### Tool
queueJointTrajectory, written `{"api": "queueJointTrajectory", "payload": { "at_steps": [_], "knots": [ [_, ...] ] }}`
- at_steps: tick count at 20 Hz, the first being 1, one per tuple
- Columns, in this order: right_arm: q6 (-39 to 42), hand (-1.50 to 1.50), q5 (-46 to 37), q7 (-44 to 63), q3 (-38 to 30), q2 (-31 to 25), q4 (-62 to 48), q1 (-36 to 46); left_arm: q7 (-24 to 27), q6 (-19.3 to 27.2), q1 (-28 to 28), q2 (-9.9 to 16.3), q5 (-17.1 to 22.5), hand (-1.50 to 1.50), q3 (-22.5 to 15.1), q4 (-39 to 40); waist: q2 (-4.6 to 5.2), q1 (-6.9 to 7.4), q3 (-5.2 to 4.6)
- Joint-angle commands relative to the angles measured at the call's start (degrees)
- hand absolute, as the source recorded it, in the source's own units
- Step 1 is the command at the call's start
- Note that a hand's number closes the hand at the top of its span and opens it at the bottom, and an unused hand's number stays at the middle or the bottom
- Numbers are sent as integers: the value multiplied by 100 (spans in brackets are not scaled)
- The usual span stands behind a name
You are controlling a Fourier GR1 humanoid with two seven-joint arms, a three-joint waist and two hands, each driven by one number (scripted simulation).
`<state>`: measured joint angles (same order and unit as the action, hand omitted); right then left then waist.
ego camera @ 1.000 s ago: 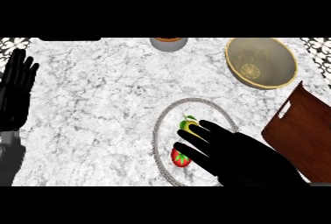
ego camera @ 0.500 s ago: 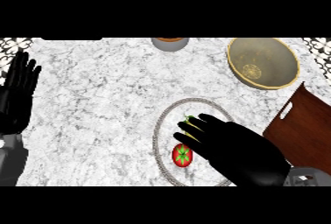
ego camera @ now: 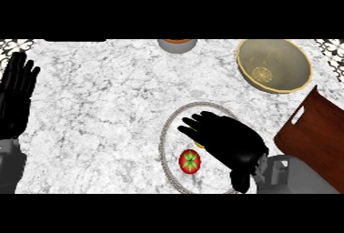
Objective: Pick the lemon from the placemat and place it in the bowl
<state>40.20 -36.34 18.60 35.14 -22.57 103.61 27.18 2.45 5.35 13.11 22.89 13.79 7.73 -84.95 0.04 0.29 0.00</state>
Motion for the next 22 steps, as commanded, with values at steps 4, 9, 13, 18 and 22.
{"api": "queueJointTrajectory", "payload": {
  "at_steps": [4, 9, 13, 18, 22],
  "knots": [
    [-571, -150, -928, -1020, -56, 53, -817, -353, 106, -62, -5, -180, -142, 0, 132, 81, -1, -12, 0],
    [-607, -150, -1086, -1539, -318, 382, -1506, 31, 30, -29, 567, -359, -330, 0, -11, 590, 7, -23, 0],
    [-662, -150, -1298, -1989, -392, 524, -1878, 9, -286, 73, 191, -311, -365, 0, 111, -131, -2, 11, 1],
    [-1018, -150, -1911, -2006, -50, 702, -1544, -640, -54, -175, 278, -245, -318, 0, 365, 194, -5, -34, 0],
    [-679, -150, -2144, -1996, -371, 1022, -2201, -69, 82, -314, 73, -266, -392, 0, 403, 200, -4, -14, -1]
  ]
}}
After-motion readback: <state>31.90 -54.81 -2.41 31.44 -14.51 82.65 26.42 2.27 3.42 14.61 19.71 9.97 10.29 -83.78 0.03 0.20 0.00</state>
